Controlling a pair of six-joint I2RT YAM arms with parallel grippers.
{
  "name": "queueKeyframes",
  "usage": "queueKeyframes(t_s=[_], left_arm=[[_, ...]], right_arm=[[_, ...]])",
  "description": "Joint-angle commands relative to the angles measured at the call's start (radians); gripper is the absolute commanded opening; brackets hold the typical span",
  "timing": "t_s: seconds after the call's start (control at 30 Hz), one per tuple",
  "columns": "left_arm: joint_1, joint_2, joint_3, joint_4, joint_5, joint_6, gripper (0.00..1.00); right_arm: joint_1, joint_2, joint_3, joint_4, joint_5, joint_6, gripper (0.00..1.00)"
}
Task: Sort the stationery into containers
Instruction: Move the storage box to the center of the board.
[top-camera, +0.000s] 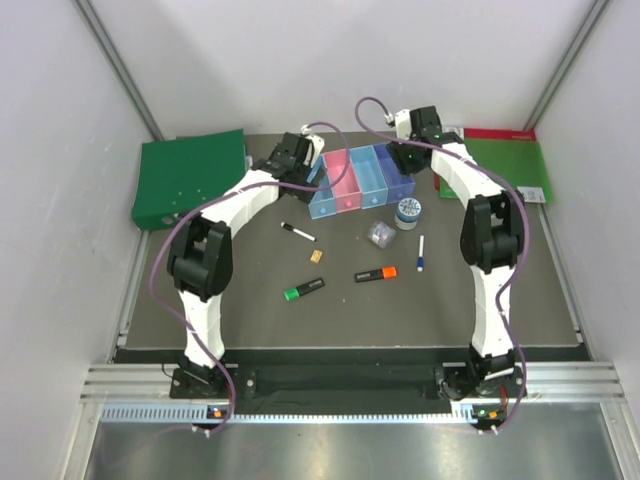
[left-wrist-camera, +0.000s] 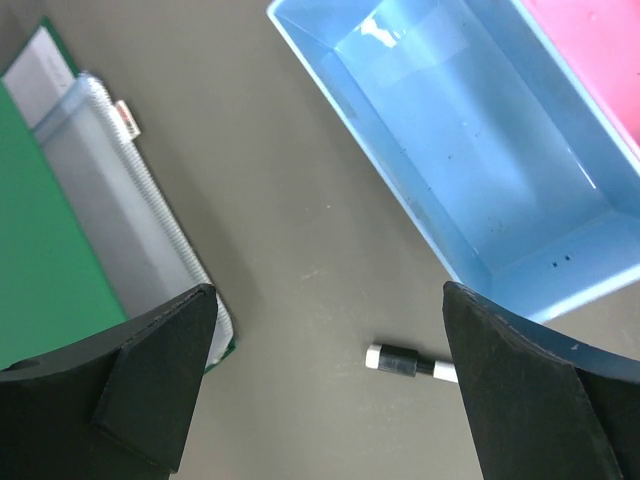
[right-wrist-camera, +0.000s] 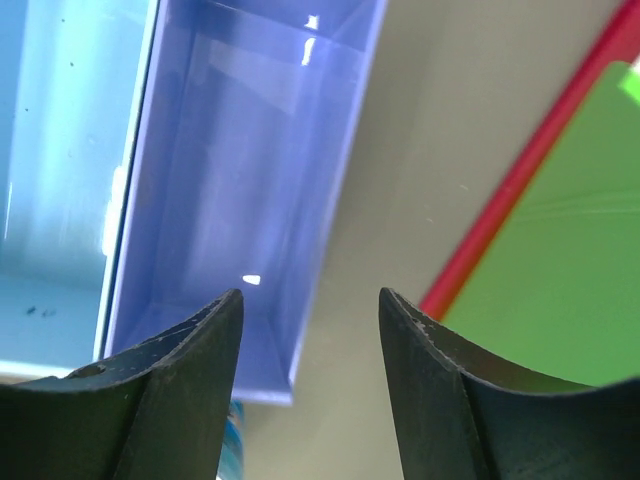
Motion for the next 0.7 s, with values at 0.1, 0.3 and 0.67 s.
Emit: queueKeyframes(t_s=[0.1,0.3,0.67], left_arm=[[-0.003,0.063,0.088,0.053,-0.026,0.000,0.98],[-0.004,0.103,0.125,0.063,-0.025,0.003,0.96],[-0.004,0.138,0.168,0.048,-0.013,-0.011,0.96]], right_arm=[[0.018,0.056,0.069,0.056,-0.032,0.018,0.55],[0.011,0.057,0.012,0.097,-0.030,0.015,0.52],[0.007,0.060,-0.026,0.120,-0.033,0.012,0.51]])
